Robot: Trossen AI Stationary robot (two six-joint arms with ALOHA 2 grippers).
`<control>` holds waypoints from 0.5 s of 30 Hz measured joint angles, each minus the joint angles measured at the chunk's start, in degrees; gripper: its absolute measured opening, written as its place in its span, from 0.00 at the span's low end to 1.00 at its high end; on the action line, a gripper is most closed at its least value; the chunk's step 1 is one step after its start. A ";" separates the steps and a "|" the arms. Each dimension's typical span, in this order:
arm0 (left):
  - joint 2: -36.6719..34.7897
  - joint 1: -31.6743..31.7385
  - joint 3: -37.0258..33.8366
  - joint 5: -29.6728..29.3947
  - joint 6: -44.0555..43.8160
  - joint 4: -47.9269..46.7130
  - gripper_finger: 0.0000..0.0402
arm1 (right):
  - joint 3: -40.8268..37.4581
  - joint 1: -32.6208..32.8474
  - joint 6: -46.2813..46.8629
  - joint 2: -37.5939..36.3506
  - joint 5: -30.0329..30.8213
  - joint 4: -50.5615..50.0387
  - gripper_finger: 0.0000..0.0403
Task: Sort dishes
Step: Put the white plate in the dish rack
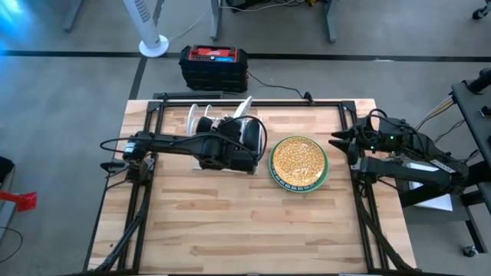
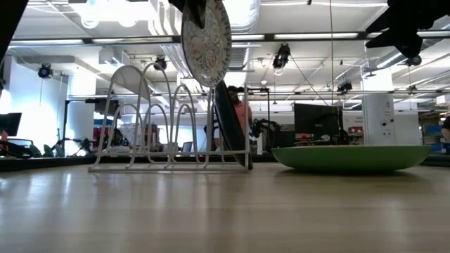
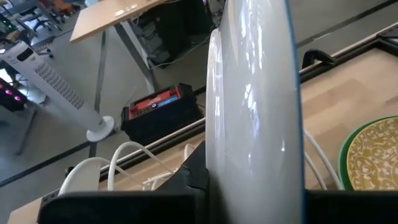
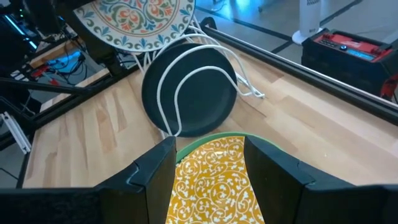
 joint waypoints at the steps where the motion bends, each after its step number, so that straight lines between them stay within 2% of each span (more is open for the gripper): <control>1: 0.00 -0.03 0.00 -0.02 0.02 -0.01 0.05 | 0.00 0.00 0.00 0.00 0.00 -0.02 0.45; 15: -0.72 0.91 -1.13 -1.43 -1.46 0.02 0.05 | 0.00 0.00 0.22 0.00 -0.02 -0.09 0.45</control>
